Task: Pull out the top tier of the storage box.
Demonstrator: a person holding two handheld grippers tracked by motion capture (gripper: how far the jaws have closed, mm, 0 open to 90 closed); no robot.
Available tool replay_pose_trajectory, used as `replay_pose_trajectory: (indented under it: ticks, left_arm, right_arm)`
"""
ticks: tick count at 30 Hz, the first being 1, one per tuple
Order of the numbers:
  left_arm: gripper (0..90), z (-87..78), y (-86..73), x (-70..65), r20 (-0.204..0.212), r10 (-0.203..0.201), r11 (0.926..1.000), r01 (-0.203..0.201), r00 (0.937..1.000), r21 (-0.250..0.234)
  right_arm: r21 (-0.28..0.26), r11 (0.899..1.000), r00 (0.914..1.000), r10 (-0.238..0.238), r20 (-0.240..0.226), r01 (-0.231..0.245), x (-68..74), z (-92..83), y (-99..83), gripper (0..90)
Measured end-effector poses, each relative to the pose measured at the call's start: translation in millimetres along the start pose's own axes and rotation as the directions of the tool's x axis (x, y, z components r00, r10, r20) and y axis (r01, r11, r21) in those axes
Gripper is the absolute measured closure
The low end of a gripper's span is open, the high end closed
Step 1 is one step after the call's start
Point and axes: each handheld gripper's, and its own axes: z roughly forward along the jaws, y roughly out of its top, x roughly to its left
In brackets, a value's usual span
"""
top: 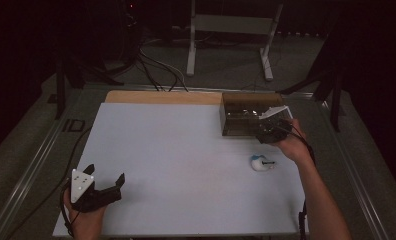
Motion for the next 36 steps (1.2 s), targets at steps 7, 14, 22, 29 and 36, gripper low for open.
replay_pose_trajectory:
  ticks: [7, 14, 22, 29, 36]
  left_arm:
    - [1.1, 0.0, -0.1, 0.2, 0.0, -0.003, 1.0, 0.003, 1.0, -0.001]
    - [1.1, 0.2, -0.1, -0.2, 0.0, 0.001, 1.0, -0.001, 1.0, 0.001]
    - [1.1, 0.4, -0.2, -0.3, 0.001, 0.002, 1.0, -0.002, 1.0, 0.003]
    - [1.1, 1.2, -0.5, -1.1, 0.002, -0.001, 1.0, 0.001, 1.0, 0.004]
    - [1.1, 1.4, -0.4, -1.6, 0.002, 0.003, 1.0, -0.003, 1.0, 0.006]
  right_arm:
    - [0.003, 1.0, 0.9999, -0.011, -0.007, 0.011, 2.9, -3.0, -1.8, 45.0]
    - [0.009, 1.0, 0.9995, -0.024, -0.019, 0.024, 5.4, -6.5, -3.9, 46.6]
    - [0.006, 1.0, 0.9991, -0.026, -0.034, 0.026, 7.8, -10.0, -8.1, 47.5]
    - [-0.001, 1.0, 0.9985, -0.022, -0.05, 0.022, 10.2, -14.2, -13.7, 47.7]
    - [0.001, 1.0, 0.9977, -0.031, -0.06, 0.031, 12.4, -17.7, -16.8, 48.2]
